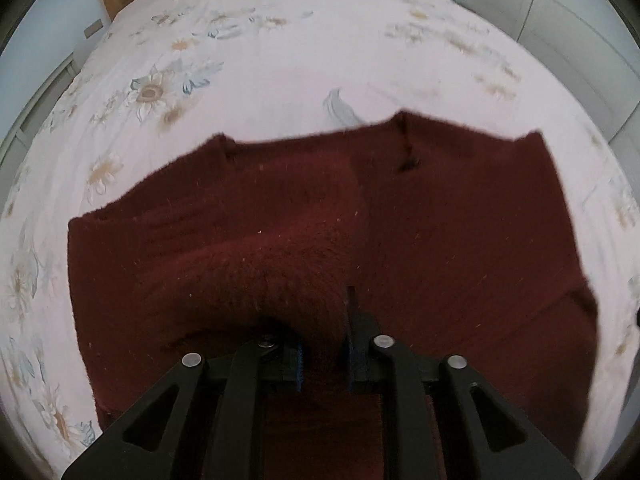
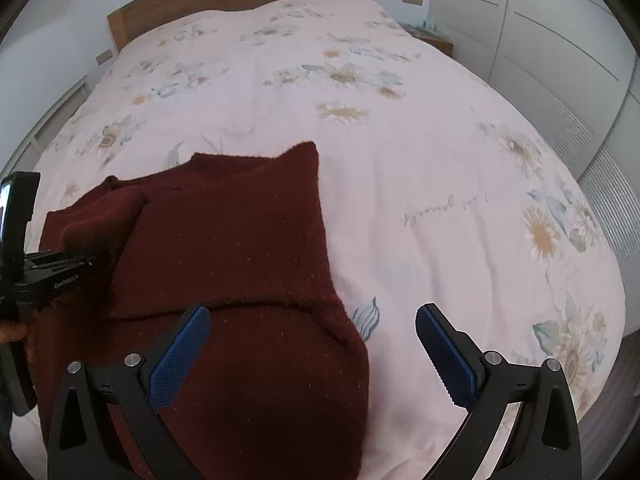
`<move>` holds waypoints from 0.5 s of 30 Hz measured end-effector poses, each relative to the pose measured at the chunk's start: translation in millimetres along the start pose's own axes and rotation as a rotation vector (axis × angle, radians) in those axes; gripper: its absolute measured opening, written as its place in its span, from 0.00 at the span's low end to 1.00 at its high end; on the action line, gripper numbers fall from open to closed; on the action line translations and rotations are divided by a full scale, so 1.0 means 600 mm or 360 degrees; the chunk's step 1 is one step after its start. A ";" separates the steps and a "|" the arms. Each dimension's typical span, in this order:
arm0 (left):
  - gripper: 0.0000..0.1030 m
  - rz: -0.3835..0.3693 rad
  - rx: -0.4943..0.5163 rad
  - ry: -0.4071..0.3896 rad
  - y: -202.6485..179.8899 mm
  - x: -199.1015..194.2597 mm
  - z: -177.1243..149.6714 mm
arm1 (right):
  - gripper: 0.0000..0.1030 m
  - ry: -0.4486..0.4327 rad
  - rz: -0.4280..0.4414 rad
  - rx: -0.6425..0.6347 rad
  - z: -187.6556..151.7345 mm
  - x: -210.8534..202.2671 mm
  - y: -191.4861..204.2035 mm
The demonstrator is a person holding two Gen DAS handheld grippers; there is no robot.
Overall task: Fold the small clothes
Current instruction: 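Fold the side edge over the sweater body and release with the left gripper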
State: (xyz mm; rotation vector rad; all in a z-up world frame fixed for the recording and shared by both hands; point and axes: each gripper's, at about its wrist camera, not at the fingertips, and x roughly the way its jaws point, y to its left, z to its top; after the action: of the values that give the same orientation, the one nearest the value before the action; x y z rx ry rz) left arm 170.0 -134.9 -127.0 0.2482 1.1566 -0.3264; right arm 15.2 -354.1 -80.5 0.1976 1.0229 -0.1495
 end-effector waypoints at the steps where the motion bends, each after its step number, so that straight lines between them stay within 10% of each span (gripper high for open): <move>1: 0.15 0.0008 0.0003 0.0006 0.000 0.006 -0.002 | 0.99 0.0005 0.0002 0.0006 -0.002 0.002 -0.001; 9: 0.41 -0.0001 0.0005 0.0121 0.004 0.025 -0.011 | 0.99 0.0024 0.0027 0.0010 -0.011 0.009 0.004; 15: 0.85 0.0000 0.0038 0.0192 0.009 0.024 -0.020 | 0.99 0.0013 0.0040 0.0010 -0.013 0.004 0.005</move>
State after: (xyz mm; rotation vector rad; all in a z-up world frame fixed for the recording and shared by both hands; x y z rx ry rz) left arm 167.0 -127.4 -144.9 0.2921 1.2720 -0.3288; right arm 10.8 -349.6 -86.2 0.2171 1.0280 -0.1294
